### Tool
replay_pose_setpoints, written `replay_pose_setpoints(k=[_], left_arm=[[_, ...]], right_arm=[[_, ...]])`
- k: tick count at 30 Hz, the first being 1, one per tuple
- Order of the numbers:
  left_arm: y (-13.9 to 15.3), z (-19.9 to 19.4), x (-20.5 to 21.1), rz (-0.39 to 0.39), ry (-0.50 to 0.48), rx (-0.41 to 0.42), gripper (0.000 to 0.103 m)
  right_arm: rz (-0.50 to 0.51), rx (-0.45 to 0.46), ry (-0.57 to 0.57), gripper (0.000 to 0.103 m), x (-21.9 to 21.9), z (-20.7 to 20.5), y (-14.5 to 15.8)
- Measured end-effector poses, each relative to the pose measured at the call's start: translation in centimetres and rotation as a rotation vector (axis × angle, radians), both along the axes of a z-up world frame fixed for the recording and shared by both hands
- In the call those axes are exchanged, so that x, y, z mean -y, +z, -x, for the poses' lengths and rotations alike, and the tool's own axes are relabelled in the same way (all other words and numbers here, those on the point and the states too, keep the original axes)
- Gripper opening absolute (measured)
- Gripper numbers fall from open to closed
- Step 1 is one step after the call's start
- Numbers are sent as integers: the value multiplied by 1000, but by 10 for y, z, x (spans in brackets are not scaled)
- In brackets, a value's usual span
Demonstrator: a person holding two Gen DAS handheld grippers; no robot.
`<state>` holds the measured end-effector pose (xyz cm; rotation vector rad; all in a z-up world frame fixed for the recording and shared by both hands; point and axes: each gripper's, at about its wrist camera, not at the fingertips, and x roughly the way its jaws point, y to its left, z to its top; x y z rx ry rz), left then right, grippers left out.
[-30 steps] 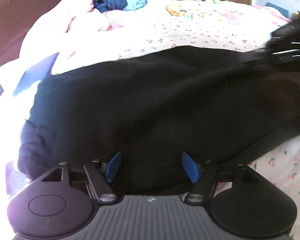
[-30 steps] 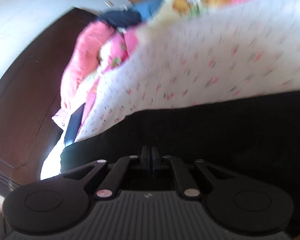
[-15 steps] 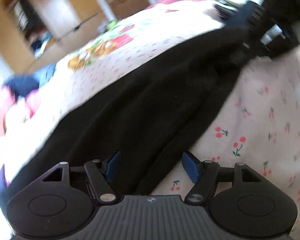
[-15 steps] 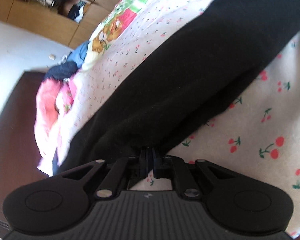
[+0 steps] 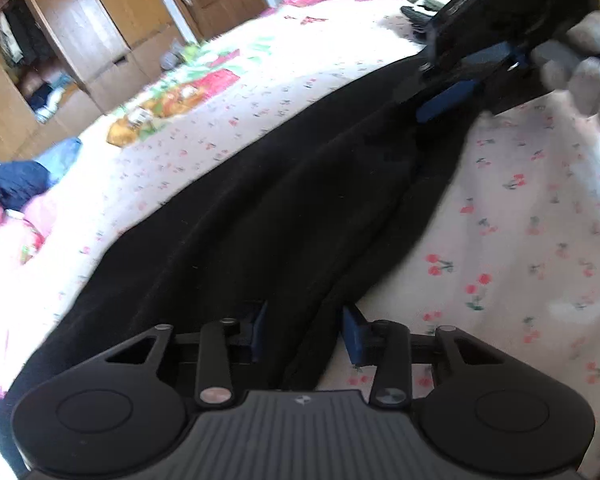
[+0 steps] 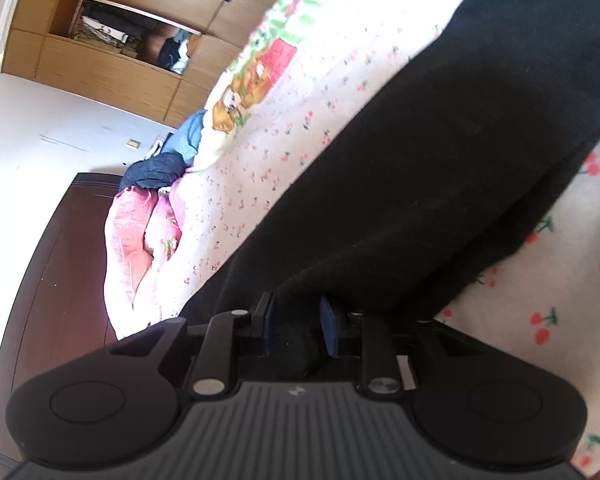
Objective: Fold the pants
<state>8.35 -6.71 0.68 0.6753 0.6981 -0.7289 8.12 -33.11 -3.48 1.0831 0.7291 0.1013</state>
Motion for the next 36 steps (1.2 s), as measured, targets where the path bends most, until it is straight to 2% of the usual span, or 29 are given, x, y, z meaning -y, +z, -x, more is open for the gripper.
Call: replay_pose_setpoints(k=[4,6,7,8,11,14,16,18,19,20,22,23,25,27,31,36], left_arm=[[12,8,-4,40,-18,14,54],[18,9,-5,77,-11,23,58],[19,9,-4,95,-11,27,60],[19,9,-1,106,-11,38,62],[5,7,18,54,-54,90,62],[-12,7,38,-19,-103,140,62],[-19,5,47,-49,-95,162,60],[-18,0,50,-42,-78,147,45],[-16,-4,49,-38,-62,133,41],[-13,-7,47,-30,-49,119,36],[-6,-14,40,5,-25,88,32],[-2,-17,36,21,-7,68,27],[5,-23,30,61,25,33,26],[13,-25,24,93,41,38,25],[26,-23,16,146,49,36,24],[31,-20,11,161,46,13,23]], right_arm=[[-68,-14,17,25,-3,-11,-14],[-59,-13,18,11,-4,-11,-13],[-77,-4,10,1,-1,-4,-12],[-96,8,1,1,1,-1,-10],[-106,39,-40,1,6,6,0],[-106,81,-33,1,10,9,14],[-80,69,-5,6,9,12,20],[-74,41,19,8,8,16,17],[-75,29,19,16,8,18,13],[-76,14,11,30,8,21,10],[-107,-13,-29,49,9,26,1],[-139,-16,-48,49,11,27,-5],[-181,-17,-88,47,14,27,-14],[-210,-32,-111,47,14,24,-20],[-231,-30,-92,50,5,28,-13],[-258,-41,-69,50,-3,31,-16]])
